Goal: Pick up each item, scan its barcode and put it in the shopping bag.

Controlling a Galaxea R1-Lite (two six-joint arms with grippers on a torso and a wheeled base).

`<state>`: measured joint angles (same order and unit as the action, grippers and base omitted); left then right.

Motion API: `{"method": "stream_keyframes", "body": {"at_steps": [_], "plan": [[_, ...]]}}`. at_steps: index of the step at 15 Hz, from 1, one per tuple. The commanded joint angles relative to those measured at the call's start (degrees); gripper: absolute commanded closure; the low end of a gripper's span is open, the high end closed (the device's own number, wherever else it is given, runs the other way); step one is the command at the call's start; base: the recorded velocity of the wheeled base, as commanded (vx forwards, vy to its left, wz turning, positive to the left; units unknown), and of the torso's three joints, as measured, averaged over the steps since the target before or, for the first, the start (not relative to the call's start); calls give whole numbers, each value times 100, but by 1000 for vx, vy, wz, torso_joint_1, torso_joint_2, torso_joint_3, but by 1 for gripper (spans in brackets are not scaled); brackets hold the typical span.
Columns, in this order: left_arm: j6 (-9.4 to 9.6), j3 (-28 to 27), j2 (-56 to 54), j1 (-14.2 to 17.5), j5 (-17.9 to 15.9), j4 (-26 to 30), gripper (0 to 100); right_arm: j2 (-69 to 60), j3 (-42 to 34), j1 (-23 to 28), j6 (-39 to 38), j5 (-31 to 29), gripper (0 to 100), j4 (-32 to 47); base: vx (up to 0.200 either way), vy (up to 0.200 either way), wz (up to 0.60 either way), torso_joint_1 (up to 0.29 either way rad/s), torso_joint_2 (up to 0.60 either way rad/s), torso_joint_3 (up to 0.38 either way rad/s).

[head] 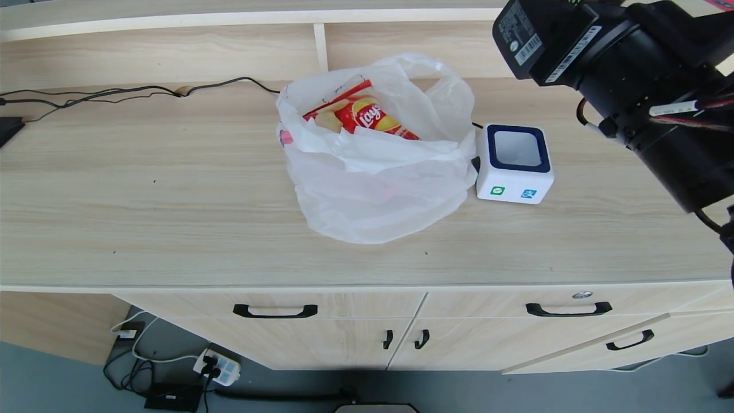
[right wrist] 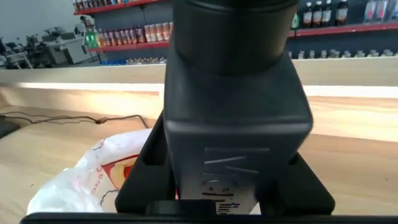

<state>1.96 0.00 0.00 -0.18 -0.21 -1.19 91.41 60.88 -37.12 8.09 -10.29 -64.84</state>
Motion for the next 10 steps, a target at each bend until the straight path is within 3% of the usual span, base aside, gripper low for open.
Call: {"method": "stream_keyframes", "body": {"at_steps": [1,4,9,10], "plan": [[-3,0,0,1,3,-4,0,26,477,21,-467,9,100,683,0,0,0,0,0,0],[-3,0,9,1,3,-12,0,229,1268,56,-1064,36,100,1861,0,0,0,0,0,0],[32,0,9,1,3,-21,0,1046,2103,82,-1750,106,100,1993,0,0,0,0,0,0],[129,0,9,1,3,-21,0,1433,2543,82,-1978,132,100,1975,0,0,0,0,0,0]]}}
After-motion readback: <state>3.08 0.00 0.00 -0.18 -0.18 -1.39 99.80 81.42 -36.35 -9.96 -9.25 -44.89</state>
